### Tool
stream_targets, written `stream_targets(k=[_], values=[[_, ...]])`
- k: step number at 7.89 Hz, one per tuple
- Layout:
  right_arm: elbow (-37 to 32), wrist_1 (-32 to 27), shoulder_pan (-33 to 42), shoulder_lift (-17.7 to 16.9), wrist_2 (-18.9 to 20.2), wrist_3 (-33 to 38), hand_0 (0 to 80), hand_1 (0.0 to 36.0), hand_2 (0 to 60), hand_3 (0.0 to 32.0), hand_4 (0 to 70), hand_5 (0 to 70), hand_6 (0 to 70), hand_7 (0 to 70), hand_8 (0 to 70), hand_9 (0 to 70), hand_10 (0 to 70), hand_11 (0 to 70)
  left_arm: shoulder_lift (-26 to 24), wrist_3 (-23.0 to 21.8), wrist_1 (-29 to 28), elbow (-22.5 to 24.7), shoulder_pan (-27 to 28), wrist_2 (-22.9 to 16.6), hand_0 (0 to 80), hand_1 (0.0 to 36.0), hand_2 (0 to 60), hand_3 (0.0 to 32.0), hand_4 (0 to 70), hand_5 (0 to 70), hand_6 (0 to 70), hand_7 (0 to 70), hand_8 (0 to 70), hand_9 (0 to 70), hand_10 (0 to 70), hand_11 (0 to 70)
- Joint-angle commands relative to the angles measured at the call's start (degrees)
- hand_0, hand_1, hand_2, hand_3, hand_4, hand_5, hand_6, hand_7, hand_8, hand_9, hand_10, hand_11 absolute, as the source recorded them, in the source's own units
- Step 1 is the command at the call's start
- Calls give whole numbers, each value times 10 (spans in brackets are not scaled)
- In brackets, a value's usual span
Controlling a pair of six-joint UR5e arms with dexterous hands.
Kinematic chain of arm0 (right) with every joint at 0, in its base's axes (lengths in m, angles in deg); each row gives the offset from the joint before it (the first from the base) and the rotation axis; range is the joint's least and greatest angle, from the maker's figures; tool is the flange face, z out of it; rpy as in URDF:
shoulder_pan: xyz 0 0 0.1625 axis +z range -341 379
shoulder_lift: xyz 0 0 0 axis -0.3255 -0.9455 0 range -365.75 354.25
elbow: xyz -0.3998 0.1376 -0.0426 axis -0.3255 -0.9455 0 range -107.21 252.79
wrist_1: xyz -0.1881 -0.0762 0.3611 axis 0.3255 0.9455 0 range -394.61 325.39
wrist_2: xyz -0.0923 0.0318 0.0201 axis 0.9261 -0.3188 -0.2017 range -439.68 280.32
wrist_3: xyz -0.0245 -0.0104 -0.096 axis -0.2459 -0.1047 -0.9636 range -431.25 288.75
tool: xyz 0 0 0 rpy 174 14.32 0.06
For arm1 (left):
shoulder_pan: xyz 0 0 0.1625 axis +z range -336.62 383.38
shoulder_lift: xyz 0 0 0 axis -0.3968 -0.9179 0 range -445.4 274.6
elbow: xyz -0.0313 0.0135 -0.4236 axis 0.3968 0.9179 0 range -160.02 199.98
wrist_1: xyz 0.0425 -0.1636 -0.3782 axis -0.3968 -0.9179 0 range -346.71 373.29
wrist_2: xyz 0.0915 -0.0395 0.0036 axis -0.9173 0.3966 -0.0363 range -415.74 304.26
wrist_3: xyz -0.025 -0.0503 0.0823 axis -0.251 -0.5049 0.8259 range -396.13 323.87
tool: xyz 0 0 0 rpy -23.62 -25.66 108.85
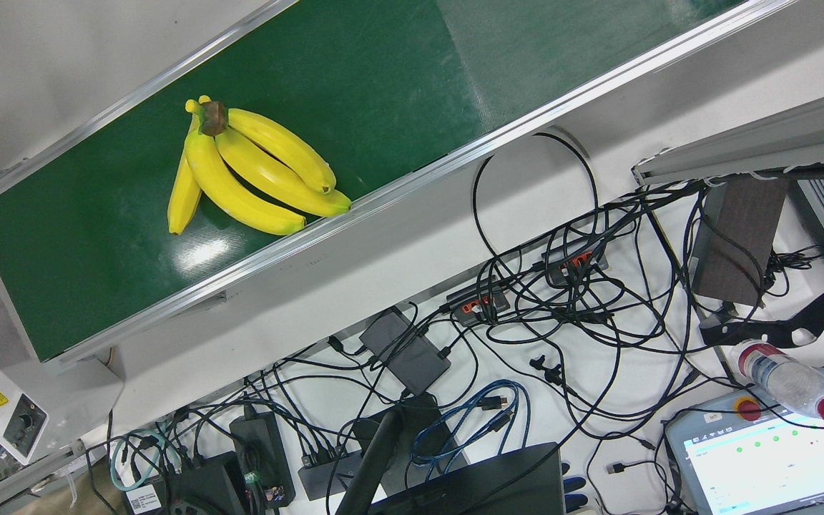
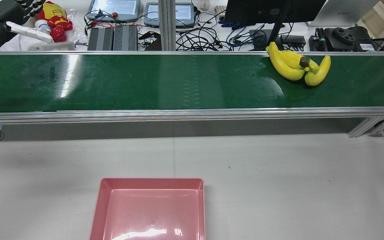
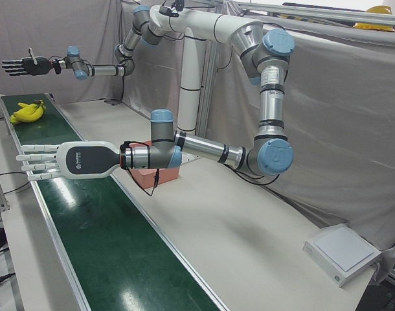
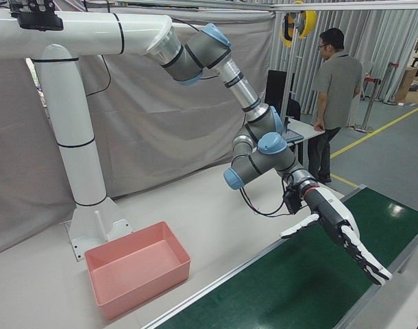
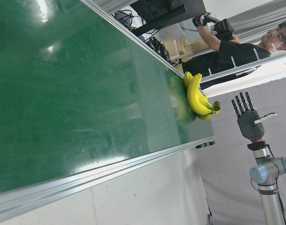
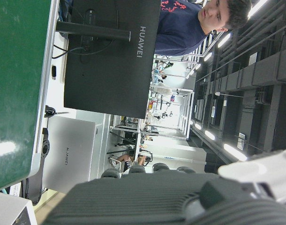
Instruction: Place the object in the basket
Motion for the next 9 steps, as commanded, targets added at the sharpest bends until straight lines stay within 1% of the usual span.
stream_targets(k=[1,2,8,9], values=[[0,0,0,0,0,0,0,0,0,0,0,0,0,0,0,0,0,0,0,-1,2,2,0,0,590,209,0,28,64,0,0,0,22,48,17,52],[0,0,0,0,0,-1,0,0,0,0,0,0,0,0,0,0,0,0,0,-1,4,6,-1,0,590,209,0,24,67,0,0,0,23,50,17,52],[0,0,0,0,0,0,0,0,0,0,0,0,0,0,0,0,0,0,0,0,6,8,-3,0,584,205,0,30,63,0,0,2,23,51,17,52],[0,0,0,0,0,0,0,0,0,0,0,0,0,0,0,0,0,0,0,0,6,8,-3,0,587,207,0,24,66,0,0,2,23,50,16,50]])
